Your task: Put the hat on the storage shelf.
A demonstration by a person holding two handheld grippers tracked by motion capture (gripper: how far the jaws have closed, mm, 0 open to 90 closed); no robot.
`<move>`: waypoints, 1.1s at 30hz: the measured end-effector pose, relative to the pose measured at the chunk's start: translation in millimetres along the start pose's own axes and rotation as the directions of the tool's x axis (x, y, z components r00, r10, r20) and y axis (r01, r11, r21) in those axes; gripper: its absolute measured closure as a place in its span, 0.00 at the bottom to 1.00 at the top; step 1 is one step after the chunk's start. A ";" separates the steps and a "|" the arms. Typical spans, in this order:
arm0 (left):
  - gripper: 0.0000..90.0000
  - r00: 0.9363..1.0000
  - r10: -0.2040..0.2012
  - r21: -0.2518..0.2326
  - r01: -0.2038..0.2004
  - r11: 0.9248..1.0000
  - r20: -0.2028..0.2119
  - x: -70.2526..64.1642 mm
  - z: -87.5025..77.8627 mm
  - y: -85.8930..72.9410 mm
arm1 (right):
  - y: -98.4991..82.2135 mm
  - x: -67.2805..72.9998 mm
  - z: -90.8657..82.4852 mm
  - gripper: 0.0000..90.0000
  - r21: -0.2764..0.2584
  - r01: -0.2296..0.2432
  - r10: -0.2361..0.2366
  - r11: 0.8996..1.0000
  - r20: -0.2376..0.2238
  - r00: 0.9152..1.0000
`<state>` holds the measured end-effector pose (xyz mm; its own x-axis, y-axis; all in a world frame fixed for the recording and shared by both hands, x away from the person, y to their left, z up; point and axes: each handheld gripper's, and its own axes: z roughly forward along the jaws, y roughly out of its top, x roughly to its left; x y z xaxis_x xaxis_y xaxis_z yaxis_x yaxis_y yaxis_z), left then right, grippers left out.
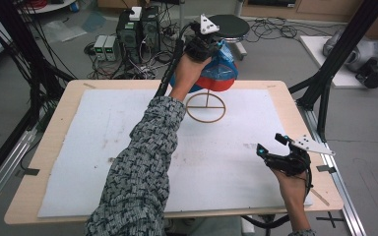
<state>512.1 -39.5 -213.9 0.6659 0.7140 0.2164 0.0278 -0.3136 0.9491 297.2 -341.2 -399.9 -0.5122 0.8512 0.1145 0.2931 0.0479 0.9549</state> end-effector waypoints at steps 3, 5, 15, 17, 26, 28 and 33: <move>0.99 1.000 0.005 0.007 -0.005 1.000 0.009 -3.0 2.9 -1.1 | 0.1 -0.3 -0.5 0.12 -0.001 -0.002 0.002 1.000 -0.001 1.000; 0.99 1.000 0.007 0.011 -0.007 1.000 0.014 -5.0 4.4 -1.5 | 0.2 -1.0 -0.5 0.12 -0.003 0.003 -0.003 1.000 0.001 1.000; 0.99 0.997 0.067 0.056 -0.068 0.996 0.024 -12.0 12.2 -5.2 | -0.6 -1.1 0.6 0.12 0.001 0.002 -0.002 1.000 -0.003 1.000; 0.99 0.998 0.060 0.058 -0.062 0.996 0.027 -12.5 13.0 -6.2 | -0.6 -1.2 0.6 0.12 0.001 0.003 -0.003 1.000 -0.003 1.000; 0.99 0.997 0.068 0.018 -0.068 0.997 0.046 -20.0 13.8 -0.6 | -1.2 -1.3 1.6 0.12 0.005 0.003 -0.003 1.000 -0.007 1.000; 0.99 0.997 0.065 0.008 -0.065 0.998 0.048 -20.9 13.4 1.3 | -1.3 -1.4 1.5 0.12 0.007 -0.003 0.003 1.000 -0.006 1.000; 0.99 0.996 0.073 0.026 -0.075 0.997 0.050 -20.2 16.3 -0.9 | -1.7 -4.0 0.4 0.12 -0.001 -0.011 0.011 1.000 -0.007 1.000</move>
<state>510.7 -63.9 -222.9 0.7025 0.6569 0.2739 -0.0024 -0.3826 0.9239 299.1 -344.5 -402.0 -0.5146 0.8480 0.1267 0.2979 0.0383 0.9538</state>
